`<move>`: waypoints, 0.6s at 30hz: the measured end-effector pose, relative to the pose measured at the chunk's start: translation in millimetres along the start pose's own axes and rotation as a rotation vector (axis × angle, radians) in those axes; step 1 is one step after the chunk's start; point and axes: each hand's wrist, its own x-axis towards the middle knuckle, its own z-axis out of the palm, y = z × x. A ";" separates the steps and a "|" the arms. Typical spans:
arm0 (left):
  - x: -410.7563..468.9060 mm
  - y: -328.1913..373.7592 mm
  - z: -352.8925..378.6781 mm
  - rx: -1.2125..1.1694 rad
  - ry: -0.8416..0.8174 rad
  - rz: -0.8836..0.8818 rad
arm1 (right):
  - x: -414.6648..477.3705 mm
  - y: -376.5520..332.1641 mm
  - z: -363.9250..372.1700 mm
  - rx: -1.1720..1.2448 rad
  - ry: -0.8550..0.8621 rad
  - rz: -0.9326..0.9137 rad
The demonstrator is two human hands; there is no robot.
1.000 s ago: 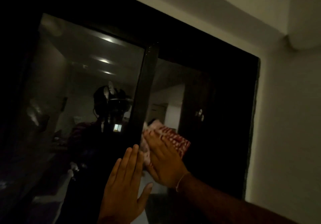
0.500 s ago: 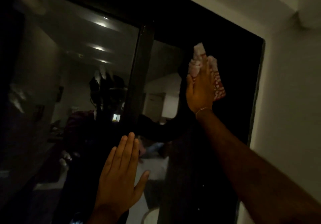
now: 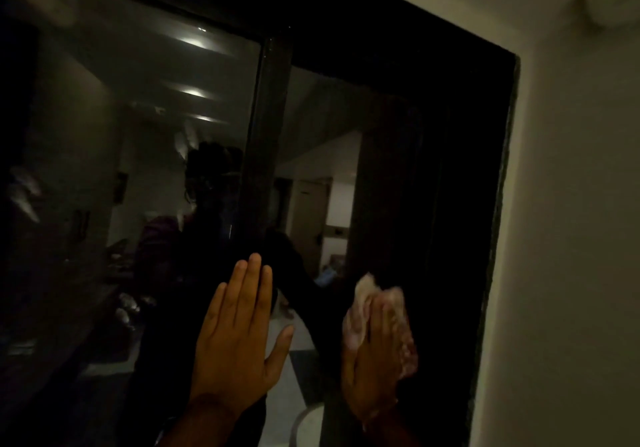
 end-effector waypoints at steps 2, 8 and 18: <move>-0.4 0.7 -0.9 -0.006 -0.001 -0.008 | 67.9 0.9 -11.4 0.031 0.145 0.197; -0.7 1.0 -0.5 0.001 0.013 -0.003 | 270.8 20.4 -63.8 0.215 0.339 0.205; -3.9 -0.7 1.2 -0.023 0.057 0.016 | 145.1 -54.6 -19.9 0.127 -0.092 -0.529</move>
